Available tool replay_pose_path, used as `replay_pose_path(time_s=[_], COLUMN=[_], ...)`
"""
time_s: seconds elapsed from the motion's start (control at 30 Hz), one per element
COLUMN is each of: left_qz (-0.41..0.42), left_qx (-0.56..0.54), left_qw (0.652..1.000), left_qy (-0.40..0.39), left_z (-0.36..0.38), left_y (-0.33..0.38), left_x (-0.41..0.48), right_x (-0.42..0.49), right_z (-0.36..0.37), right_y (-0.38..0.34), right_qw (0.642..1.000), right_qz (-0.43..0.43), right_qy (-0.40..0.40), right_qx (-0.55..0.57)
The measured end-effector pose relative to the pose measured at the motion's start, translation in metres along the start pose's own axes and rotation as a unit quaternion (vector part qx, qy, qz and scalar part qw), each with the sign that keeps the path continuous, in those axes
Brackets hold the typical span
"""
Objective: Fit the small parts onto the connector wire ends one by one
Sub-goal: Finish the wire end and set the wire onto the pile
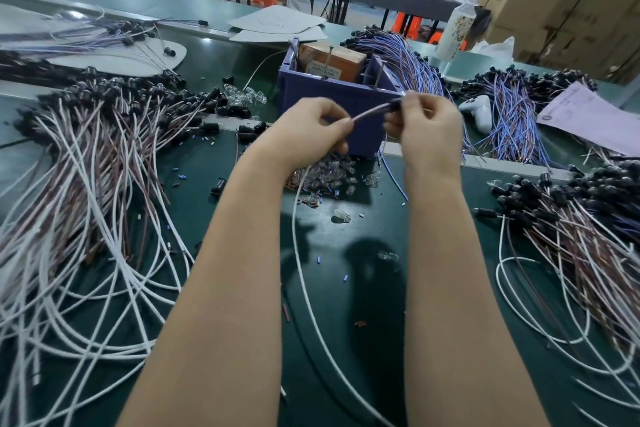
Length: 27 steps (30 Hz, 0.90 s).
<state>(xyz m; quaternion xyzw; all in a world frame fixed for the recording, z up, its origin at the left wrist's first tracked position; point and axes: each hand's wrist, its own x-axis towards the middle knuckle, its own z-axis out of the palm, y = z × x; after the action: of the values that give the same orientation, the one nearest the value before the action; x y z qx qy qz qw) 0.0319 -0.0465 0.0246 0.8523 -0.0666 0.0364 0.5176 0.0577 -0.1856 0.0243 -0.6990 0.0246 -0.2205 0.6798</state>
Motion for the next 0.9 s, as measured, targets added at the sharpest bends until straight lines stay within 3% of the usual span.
replay_pose_path(time_s=[0.13, 0.23, 0.3, 0.37, 0.43, 0.5, 0.57, 0.67, 0.7, 0.77, 0.83, 0.9], left_qz=[-0.052, -0.049, -0.024, 0.008, 0.043, 0.056, 0.034, 0.018, 0.016, -0.045, -0.132, -0.162], left_qx=[0.042, 0.059, 0.059, 0.067, 0.082, 0.095, 0.135, 0.156, 0.115, 0.029, -0.049, -0.164], left_qw=[0.998, 0.995, 0.996, 0.996, 0.993, 0.989, 0.974, 0.936, 0.947, 0.984, 0.989, 0.971], left_qy=[0.023, 0.068, 0.07, 0.063, 0.071, 0.1, 0.178, 0.314, 0.299, 0.167, 0.052, 0.059], left_z=[-0.014, -0.019, -0.019, -0.017, -0.014, -0.011, -0.009, -0.015, -0.017, -0.015, -0.008, -0.002], left_y=[-0.007, -0.007, -0.003, 0.006, 0.013, 0.018, 0.019, 0.021, 0.02, 0.019, 0.019, 0.019], left_x=[0.0, 0.0, 0.0, -0.001, -0.002, -0.002, 0.002, 0.002, 0.002, 0.001, 0.002, 0.006], right_x=[0.016, 0.016, 0.009, 0.001, -0.009, -0.015, -0.016, -0.01, -0.008, -0.006, -0.006, -0.005], right_z=[-0.025, -0.028, -0.023, -0.014, -0.001, 0.007, 0.01, 0.006, 0.004, 0.002, 0.0, -0.003], right_y=[0.012, 0.015, 0.009, 0.0, -0.009, -0.013, -0.009, -0.003, -0.001, 0.0, -0.001, -0.002], right_qw=[0.976, 0.969, 0.971, 0.97, 0.956, 0.932, 0.933, 0.956, 0.966, 0.983, 0.991, 0.99], right_qz=[0.074, 0.065, -0.013, -0.101, -0.116, -0.101, -0.107, -0.094, -0.084, -0.06, -0.026, 0.002], right_qy=[0.203, 0.234, 0.185, 0.045, -0.142, -0.246, -0.236, -0.156, -0.123, -0.079, -0.077, -0.105], right_qx=[0.011, -0.032, -0.153, -0.217, -0.231, -0.247, -0.248, -0.228, -0.209, -0.157, -0.11, -0.098])
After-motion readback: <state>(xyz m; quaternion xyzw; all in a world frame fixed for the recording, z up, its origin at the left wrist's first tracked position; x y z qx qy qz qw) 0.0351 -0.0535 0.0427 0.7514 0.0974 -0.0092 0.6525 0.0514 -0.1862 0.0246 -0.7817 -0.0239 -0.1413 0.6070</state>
